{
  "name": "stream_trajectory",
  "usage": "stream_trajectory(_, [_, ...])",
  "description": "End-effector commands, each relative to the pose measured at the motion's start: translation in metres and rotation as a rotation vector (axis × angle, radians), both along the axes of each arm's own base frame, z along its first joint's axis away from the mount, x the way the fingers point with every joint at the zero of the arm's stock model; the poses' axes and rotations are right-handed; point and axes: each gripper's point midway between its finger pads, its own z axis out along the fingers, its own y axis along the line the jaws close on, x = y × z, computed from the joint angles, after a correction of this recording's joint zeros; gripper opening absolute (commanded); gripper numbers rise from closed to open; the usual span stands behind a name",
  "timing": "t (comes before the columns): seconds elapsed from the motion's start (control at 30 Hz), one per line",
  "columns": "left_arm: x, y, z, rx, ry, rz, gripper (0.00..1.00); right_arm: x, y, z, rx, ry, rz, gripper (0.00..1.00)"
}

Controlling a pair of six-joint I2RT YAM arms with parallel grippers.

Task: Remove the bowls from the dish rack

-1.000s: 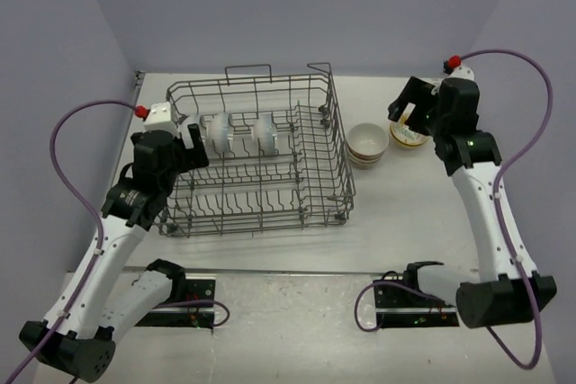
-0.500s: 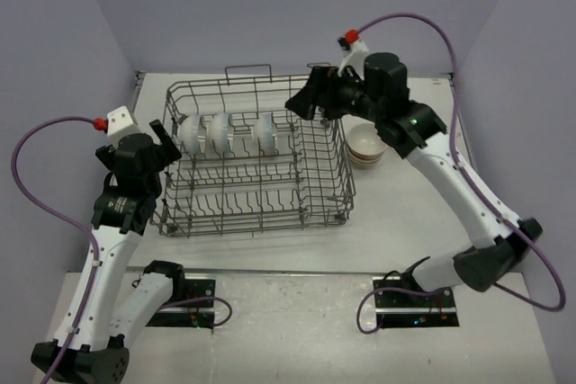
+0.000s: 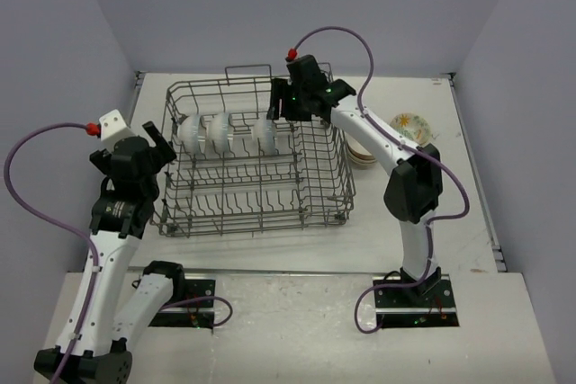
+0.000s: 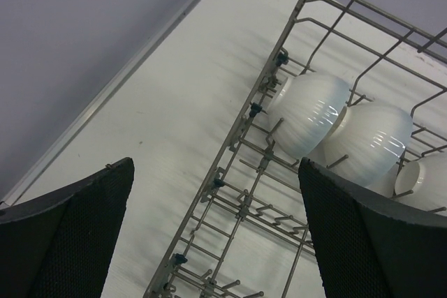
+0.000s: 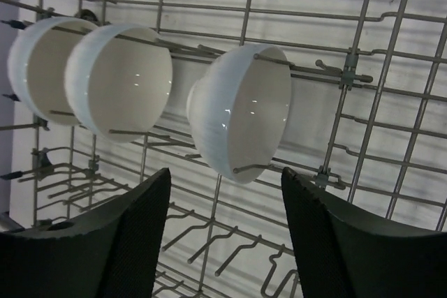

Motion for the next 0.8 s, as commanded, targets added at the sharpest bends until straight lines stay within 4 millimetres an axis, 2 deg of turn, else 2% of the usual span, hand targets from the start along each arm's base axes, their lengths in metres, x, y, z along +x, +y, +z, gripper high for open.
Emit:
stream_trajectory(0.0, [0.006,-0.001,0.003,-0.003,-0.026,-0.017,1.0,0.007,0.008,0.01,0.027,-0.006,-0.016,0.63])
stream_trajectory(0.2, [0.008,-0.007,0.003,-0.011,-0.03,-0.054,1.0,0.008,0.021,-0.022,0.064,0.079,-0.006,0.56])
stream_trajectory(0.37, [0.011,-0.01,0.0,-0.013,-0.02,-0.078,1.0,0.008,0.031,-0.034,0.111,0.119,0.005,0.47])
stream_trajectory(0.43, [0.011,-0.011,0.0,-0.014,-0.019,-0.084,1.0,0.01,0.031,-0.042,0.13,0.138,0.007,0.46])
stream_trajectory(0.77, [0.012,-0.016,0.002,-0.017,-0.029,-0.113,1.0,0.017,0.035,-0.055,0.23,0.216,0.039,0.44])
